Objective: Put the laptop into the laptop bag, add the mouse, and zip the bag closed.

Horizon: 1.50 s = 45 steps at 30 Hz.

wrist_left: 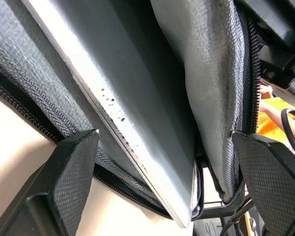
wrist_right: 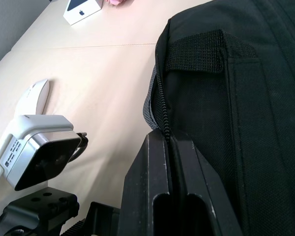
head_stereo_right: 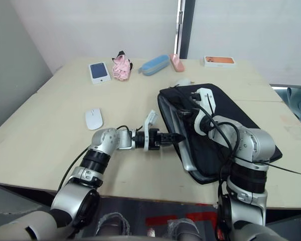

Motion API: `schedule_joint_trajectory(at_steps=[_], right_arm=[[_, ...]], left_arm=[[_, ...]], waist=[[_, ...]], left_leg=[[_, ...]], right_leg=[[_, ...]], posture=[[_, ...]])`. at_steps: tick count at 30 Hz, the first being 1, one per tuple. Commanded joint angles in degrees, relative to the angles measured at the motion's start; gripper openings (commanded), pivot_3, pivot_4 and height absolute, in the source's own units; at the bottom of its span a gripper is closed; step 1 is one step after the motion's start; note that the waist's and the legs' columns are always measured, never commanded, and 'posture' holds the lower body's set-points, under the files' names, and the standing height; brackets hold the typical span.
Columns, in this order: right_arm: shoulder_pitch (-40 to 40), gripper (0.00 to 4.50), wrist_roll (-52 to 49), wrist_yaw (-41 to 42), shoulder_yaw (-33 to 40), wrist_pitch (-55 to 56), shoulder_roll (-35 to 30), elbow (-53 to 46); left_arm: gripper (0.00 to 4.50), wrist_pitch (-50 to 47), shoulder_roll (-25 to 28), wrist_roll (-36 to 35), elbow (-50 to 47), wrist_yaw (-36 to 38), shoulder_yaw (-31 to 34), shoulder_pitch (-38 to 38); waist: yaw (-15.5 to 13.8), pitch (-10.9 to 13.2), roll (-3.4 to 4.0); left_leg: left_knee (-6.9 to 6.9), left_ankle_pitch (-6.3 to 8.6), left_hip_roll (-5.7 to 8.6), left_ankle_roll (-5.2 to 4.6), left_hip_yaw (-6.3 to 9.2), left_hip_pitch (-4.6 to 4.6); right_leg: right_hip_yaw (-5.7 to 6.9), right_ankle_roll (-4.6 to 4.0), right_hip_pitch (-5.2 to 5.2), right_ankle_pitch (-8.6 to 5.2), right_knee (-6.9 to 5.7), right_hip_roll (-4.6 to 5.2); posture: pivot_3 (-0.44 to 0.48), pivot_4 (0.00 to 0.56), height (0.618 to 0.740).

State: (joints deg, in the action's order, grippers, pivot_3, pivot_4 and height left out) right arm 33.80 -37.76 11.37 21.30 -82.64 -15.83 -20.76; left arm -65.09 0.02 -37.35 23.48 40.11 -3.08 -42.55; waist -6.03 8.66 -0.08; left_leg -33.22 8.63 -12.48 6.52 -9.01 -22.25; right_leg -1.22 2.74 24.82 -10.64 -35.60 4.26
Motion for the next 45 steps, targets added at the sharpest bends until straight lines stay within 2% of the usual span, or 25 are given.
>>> schedule_joint_trajectory(at_steps=[1,8,11,21,31,39,45], right_arm=[[1.4,0.00,-0.4,-0.1,0.6,1.2,-0.7,-1.5],[1.4,0.00,-0.7,-0.2,1.1,0.7,-0.8,-2.0],[1.5,0.00,-0.8,-0.3,1.3,0.5,-0.7,-2.2],[1.8,0.00,-1.4,-0.5,1.6,0.5,-0.3,-2.4],[2.0,0.00,-1.9,-1.7,1.0,-0.1,2.7,-3.0],[2.0,0.00,-2.4,-3.1,1.7,-1.4,5.1,-4.3],[2.1,0.00,-1.9,-3.3,2.5,-2.4,5.6,-4.8]], left_arm=[[4.46,-1.5,0.2,0.5,-1.4,3.1,-3.6,0.1],[4.46,-0.8,0.6,1.7,-1.3,6.0,-7.0,0.0],[3.62,-0.3,0.4,2.3,-0.8,6.3,-7.1,-0.2],[0.11,-0.5,-0.3,3.0,0.6,6.4,-5.9,0.0],[0.02,0.7,-4.7,2.7,1.3,6.2,-4.3,-1.0],[0.02,6.3,-9.8,5.5,7.8,5.9,-5.0,-4.6],[0.02,8.1,-10.3,5.9,10.7,6.3,-4.7,-6.2]], waist=[[0.0,0.0,0.00],[0.0,0.0,0.00],[0.0,0.0,0.00],[0.0,0.0,0.00],[0.2,0.0,0.00],[0.7,0.0,0.00],[0.6,0.0,0.00]], left_leg=[[0.00,0.00,0.01,0.00,0.00,0.00],[0.01,0.00,0.02,0.00,0.00,0.00],[0.01,0.00,0.03,0.00,0.00,0.00],[0.03,0.00,0.04,0.00,0.00,-0.05],[0.09,0.00,0.04,-0.01,-0.01,-0.10],[0.16,-0.01,0.04,-0.01,-0.02,-0.06],[0.15,-0.02,0.07,-0.03,-0.04,0.01]], right_leg=[[0.00,0.00,0.01,0.00,0.00,0.01],[-0.01,0.00,0.00,0.00,0.01,0.02],[-0.01,0.00,0.00,0.00,0.02,0.03],[0.00,0.02,0.02,0.01,0.07,0.03],[0.01,0.03,0.06,0.01,0.15,0.03],[0.00,0.03,0.06,0.01,0.18,0.02],[-0.07,0.09,0.03,0.06,0.18,0.03]], posture=[[0.000,0.150,0.740],[0.000,0.150,0.740],[0.000,0.150,0.740],[0.000,0.150,0.740],[0.000,0.150,0.740],[0.000,0.150,0.740],[0.000,0.150,0.740]])
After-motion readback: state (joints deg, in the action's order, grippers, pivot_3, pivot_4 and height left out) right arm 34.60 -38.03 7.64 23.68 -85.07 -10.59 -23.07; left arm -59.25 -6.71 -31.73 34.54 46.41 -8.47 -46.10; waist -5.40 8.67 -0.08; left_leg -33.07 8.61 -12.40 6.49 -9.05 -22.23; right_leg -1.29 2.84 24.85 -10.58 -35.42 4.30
